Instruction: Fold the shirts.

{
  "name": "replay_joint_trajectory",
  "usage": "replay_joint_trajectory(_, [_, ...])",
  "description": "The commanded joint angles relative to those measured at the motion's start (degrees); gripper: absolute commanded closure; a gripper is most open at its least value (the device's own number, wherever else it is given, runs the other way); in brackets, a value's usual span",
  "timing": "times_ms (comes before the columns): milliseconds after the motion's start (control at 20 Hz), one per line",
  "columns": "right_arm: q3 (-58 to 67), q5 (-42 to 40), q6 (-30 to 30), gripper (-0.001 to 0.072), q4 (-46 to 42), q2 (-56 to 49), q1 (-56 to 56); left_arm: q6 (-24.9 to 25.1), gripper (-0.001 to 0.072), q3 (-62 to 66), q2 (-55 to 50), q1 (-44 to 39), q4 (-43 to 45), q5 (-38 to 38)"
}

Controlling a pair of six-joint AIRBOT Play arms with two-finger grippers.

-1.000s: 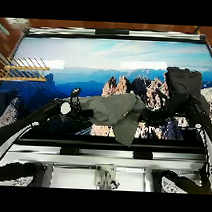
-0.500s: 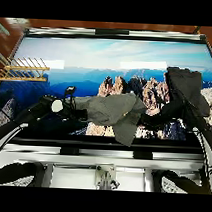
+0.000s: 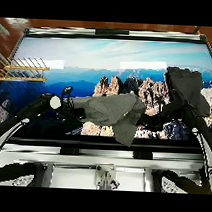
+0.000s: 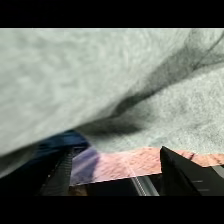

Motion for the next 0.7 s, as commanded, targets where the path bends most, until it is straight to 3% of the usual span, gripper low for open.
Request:
replay_joint_trajectory(0, [0.0, 0.0, 0.0, 0.0165, 0.4, 0.0, 0.0, 0.9, 0.0115, 0.0, -2.2, -0.2, -2.8, 1.1])
replay_joint_trajectory(50, [0.0, 0.0, 0.0, 0.0166, 0.4, 0.0, 0.0, 0.6, 0.0213, 0.0, -2.3, -0.2, -3.0, 1.8])
replay_joint_trajectory(150, [0.0, 0.1, 0.0, 0.0165, 0.4, 0.0, 0.0, -0.2, 0.0488, 0.0, -2.3, -0.2, -3.5, 3.3])
replay_joint_trajectory(200, [0.0, 0.2, 0.2, 0.0165, 0.4, 0.0, 0.0, -0.2, 0.0593, 0.0, -2.3, -0.2, -3.6, 4.0])
replay_joint_trajectory(250, [0.0, 0.5, 0.3, 0.0165, 0.4, 0.0, 0.0, -0.2, 0.0651, 0.0, -2.3, -0.2, -3.6, 4.3])
replay_joint_trajectory(300, [0.0, 0.7, 0.3, 0.0165, 0.4, 0.0, 0.0, 0.1, 0.0676, 0.0, -2.3, 0.1, -3.6, 4.2])
replay_joint_trajectory(650, [-1.1, 3.2, 0.8, 0.0165, 0.6, -0.9, 4.2, 4.0, 0.0677, 0.6, 1.9, 1.2, -3.6, 3.0])
